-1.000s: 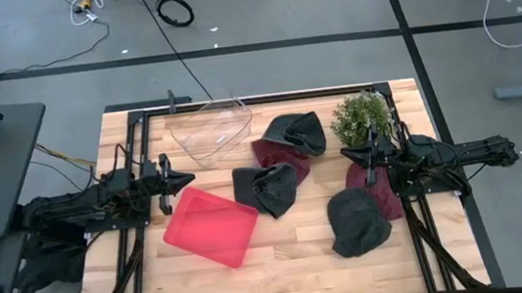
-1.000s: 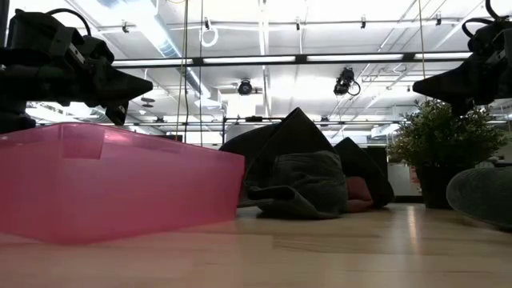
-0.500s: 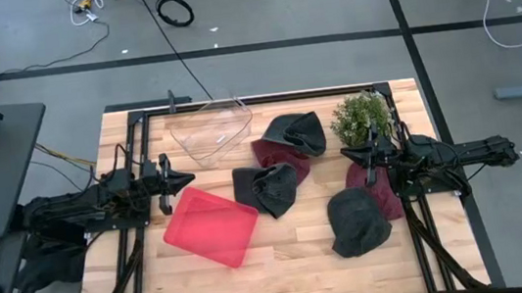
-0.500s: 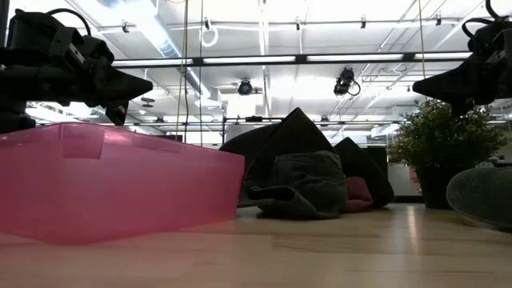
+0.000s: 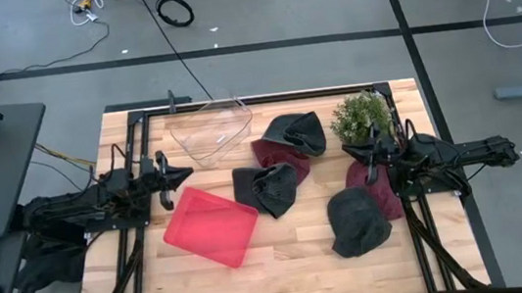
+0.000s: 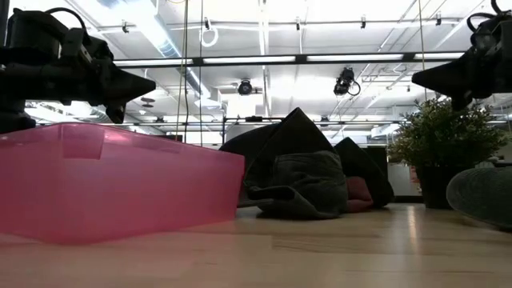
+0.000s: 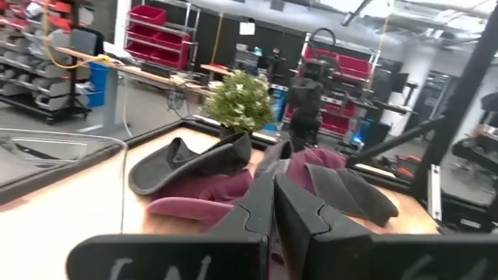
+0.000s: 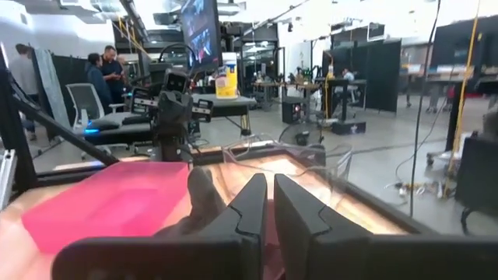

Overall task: Pick & Place hat
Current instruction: Put the top black cap into the transparent bin

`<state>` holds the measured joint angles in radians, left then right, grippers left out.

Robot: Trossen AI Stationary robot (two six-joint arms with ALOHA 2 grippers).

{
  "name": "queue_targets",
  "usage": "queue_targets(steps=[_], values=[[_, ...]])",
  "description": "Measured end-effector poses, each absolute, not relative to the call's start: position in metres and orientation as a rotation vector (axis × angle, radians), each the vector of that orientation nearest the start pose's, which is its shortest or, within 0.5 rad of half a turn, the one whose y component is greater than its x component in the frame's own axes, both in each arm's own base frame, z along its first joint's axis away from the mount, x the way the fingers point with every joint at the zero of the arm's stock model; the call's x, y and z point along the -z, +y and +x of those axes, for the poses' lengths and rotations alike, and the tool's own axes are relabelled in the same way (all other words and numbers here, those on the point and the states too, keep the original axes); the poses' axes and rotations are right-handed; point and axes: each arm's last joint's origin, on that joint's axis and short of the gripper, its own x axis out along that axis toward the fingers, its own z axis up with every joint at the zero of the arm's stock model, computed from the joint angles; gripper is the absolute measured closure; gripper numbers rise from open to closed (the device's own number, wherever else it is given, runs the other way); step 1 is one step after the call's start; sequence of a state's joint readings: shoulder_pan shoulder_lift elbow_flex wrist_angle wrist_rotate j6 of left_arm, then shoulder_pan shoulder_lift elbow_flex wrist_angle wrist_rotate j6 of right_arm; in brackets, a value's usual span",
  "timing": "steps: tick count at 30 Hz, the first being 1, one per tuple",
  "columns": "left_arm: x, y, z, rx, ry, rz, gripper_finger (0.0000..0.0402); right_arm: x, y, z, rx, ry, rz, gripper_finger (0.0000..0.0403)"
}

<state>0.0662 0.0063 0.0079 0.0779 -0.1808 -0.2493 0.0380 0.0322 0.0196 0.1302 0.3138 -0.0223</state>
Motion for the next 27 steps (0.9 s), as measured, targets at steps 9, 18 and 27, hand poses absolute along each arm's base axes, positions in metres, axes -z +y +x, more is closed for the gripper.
queue_targets(steps=[9, 18, 27], values=[[-0.176, 0.014, 0.095, -0.322, -0.134, -0.178, 0.0383, -0.19, -0.005, 0.095, 0.25, -0.23, 0.081, 0.0371], [-0.21, 0.014, 0.085, -0.3, -0.511, -0.218, 0.0383, -0.225, -0.007, 0.079, 0.221, -0.651, 0.348, 0.0371], [-0.258, 0.015, 0.075, -0.388, -0.558, -0.123, 0.0394, -0.261, -0.008, 0.067, 0.293, -0.73, 0.244, 0.0379]])
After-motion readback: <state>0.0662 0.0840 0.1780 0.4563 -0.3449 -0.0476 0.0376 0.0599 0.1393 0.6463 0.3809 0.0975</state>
